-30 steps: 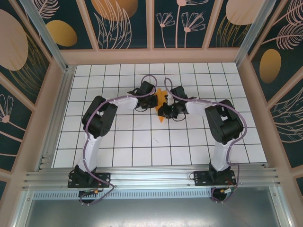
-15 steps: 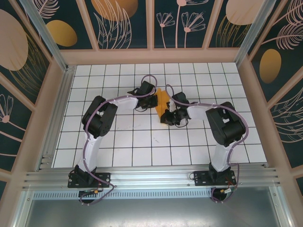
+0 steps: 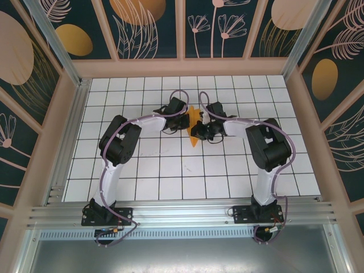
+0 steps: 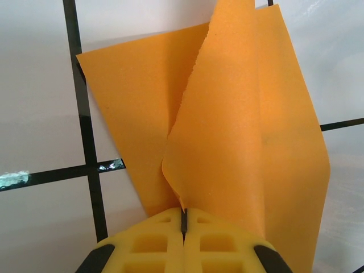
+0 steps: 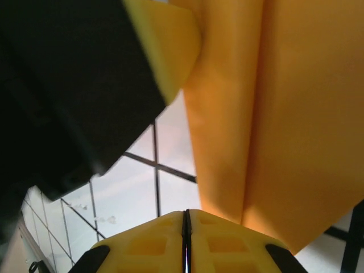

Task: Fold a paper plane with a square sheet of paper (pick it up from the middle)
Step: Fourth fold the wing at the center of the table.

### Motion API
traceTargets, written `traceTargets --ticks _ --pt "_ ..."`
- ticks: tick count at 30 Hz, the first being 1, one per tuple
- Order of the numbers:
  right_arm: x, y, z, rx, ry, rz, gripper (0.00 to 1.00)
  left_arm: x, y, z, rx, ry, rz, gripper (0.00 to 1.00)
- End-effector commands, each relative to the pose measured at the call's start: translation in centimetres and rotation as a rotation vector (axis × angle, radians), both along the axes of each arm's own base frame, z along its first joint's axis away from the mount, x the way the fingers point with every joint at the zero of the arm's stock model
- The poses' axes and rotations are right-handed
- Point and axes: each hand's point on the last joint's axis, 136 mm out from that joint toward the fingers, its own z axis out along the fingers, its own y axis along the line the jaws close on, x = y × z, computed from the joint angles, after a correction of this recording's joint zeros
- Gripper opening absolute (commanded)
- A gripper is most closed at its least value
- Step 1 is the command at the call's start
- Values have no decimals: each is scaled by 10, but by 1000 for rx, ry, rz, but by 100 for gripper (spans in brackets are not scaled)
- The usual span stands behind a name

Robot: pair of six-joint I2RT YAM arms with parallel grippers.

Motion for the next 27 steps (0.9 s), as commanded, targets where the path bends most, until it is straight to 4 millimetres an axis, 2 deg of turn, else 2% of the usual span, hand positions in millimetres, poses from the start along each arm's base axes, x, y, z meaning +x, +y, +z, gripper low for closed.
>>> traceTargets --ticks 1,4,7,9,14,16,19,23,27 --pt "4 2 -12 -11 22 2 13 -36 34 -68 178 174 19 2" --pt "-2 -5 -24 -38 53 -6 13 -34 34 -64 177 166 19 2" --pt "-10 -13 -35 -58 86 -15 13 -28 33 -51 173 139 30 4" --pt "-15 -17 -40 -65 103 -20 13 -19 33 -36 172 98 51 8" --pt "-23 -22 -51 -82 139 -25 13 9 33 22 98 -38 116 23" --pt "-24 -22 -53 -86 145 -24 12 15 33 42 57 -81 131 24" --pt "-23 -21 -52 -81 145 -23 13 11 24 61 -38 -108 100 23" --pt "-23 -21 -52 -79 147 -22 12 -9 0 63 -195 -68 5 13" --pt "-24 -21 -53 -81 150 -22 12 -18 -8 64 -265 -63 -33 8"
